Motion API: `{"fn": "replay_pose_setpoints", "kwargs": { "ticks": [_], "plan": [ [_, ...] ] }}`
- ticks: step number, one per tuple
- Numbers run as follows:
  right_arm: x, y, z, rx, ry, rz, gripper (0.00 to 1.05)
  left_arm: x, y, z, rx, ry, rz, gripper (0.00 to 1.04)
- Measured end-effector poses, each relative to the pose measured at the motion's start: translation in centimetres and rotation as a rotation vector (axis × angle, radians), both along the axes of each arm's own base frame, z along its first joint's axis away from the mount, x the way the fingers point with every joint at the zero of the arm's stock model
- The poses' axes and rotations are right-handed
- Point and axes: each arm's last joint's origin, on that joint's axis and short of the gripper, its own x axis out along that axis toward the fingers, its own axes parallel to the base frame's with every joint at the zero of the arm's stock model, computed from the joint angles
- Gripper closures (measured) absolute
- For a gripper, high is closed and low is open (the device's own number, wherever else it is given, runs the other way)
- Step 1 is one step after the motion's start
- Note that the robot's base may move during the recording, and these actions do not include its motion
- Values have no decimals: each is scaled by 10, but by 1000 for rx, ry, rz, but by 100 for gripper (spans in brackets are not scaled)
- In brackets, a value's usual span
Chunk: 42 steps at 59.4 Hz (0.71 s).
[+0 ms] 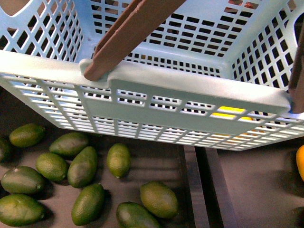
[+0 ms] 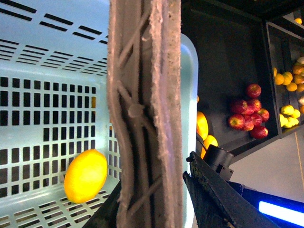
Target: Pick lemon and mango into basket
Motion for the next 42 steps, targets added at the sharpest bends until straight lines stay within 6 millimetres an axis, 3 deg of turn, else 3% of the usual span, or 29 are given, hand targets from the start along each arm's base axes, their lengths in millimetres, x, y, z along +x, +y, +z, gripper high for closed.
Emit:
{"fn": "replay_pose_setpoints", "kwargs": {
  "ticks": [23,42],
  "plan": [
    [26,8,-9,18,-1,-13,9,0,0,0,2,-2,0,79],
    [33,18,-19,28,28,-13,9,0,0,0,0,0,-2,79]
  ]
}}
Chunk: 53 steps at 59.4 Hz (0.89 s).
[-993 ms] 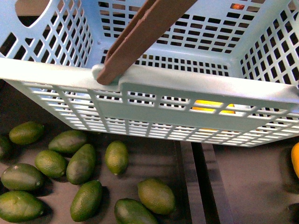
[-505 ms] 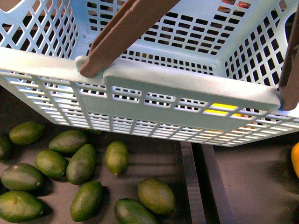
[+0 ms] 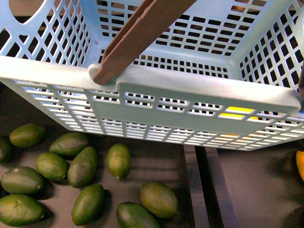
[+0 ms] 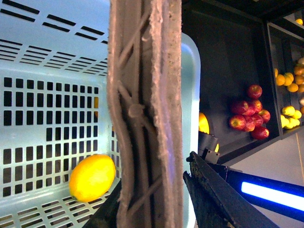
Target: Pick lemon and mango into basket
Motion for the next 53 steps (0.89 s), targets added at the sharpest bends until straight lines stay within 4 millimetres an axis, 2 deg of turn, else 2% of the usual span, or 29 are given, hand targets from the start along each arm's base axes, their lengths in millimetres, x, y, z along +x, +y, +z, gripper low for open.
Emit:
{"fn": "replay_pose_setpoints", "kwargs": {
  "ticks": [16,28,36,46,53],
  "plan": [
    [3,7,-6,-21,14,0,9,0,0,0,1,-1,0,79],
    [4,9,-8,-17,14,8,35,0,0,0,1,-1,1,79],
    [2,6,-7,-9,9,-3,40,0,0,0,0,-1,0,79],
    [-8,-5,8,8,-30,-31,41,0,0,0,1,-1,0,79],
    [-15,-17,34,23,-111,-53,41,0,0,0,1,-1,0,79]
  ]
}}
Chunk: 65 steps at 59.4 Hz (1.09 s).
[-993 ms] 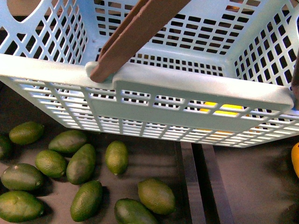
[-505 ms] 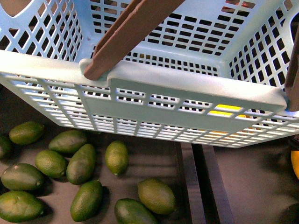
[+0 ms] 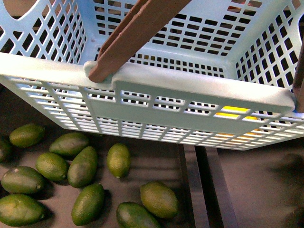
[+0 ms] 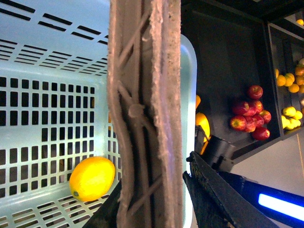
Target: Pick lemon and mango into basket
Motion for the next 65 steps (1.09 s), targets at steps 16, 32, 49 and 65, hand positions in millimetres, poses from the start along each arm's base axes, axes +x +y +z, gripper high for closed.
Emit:
{"fn": "replay_pose_setpoints", "kwargs": {
  "ticks": [16,32,49,65],
  "plan": [
    [-25,-7,107,-1,-290,29,41,0,0,0,0,0,0,79],
    [-54,54,243,-44,-662,197,41,0,0,0,0,0,0,79],
    [-52,158,281,-76,-781,428,41,0,0,0,0,-1,1,79],
    [-33,203,263,-76,-720,546,41,0,0,0,0,0,1,79]
  ]
}}
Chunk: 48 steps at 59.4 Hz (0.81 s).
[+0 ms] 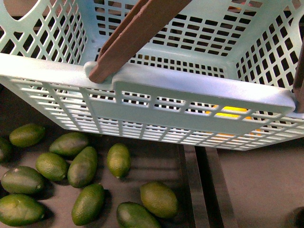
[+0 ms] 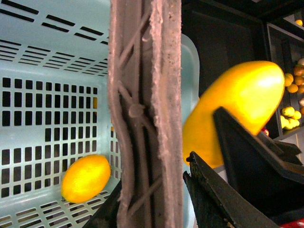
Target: Pick lemon and mango into basket
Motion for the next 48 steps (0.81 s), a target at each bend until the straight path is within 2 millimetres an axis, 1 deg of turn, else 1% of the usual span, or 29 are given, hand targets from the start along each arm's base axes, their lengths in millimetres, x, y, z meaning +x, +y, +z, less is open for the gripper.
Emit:
{"fn": "replay_pose_setpoints", "kwargs": {
  "ticks": [7,12,14,18,21,28,33,37,42,43,45,48],
  "plan": [
    [5,7,-10,-15,36,7,40,0,0,0,0,0,-1,79],
    [6,9,-13,-20,45,0,25,0,0,0,0,0,0,79],
    [6,9,-13,-19,43,-1,22,0,0,0,1,-1,0,79],
    [5,8,-8,-13,31,-4,12,0,0,0,1,-1,1,79],
    [3,7,-4,-5,20,-7,7,0,0,0,1,-1,1,79],
    [-4,-2,9,3,-11,-31,9,0,0,-1,0,5,-3,79],
    [-12,-14,20,6,-41,-63,9,0,0,-2,-1,8,2,79],
    [-25,-30,30,1,-61,-110,9,0,0,-2,6,2,6,79],
    [-33,-39,36,-7,-84,-148,9,1,0,-2,8,0,8,79],
    [-33,-39,36,-12,-95,-157,9,1,0,-2,8,0,9,79],
    [-35,-41,35,-61,-167,-189,14,1,0,-2,8,1,9,79],
    [-40,-43,27,-135,-275,-202,22,1,0,-2,8,0,7,79]
  ]
}}
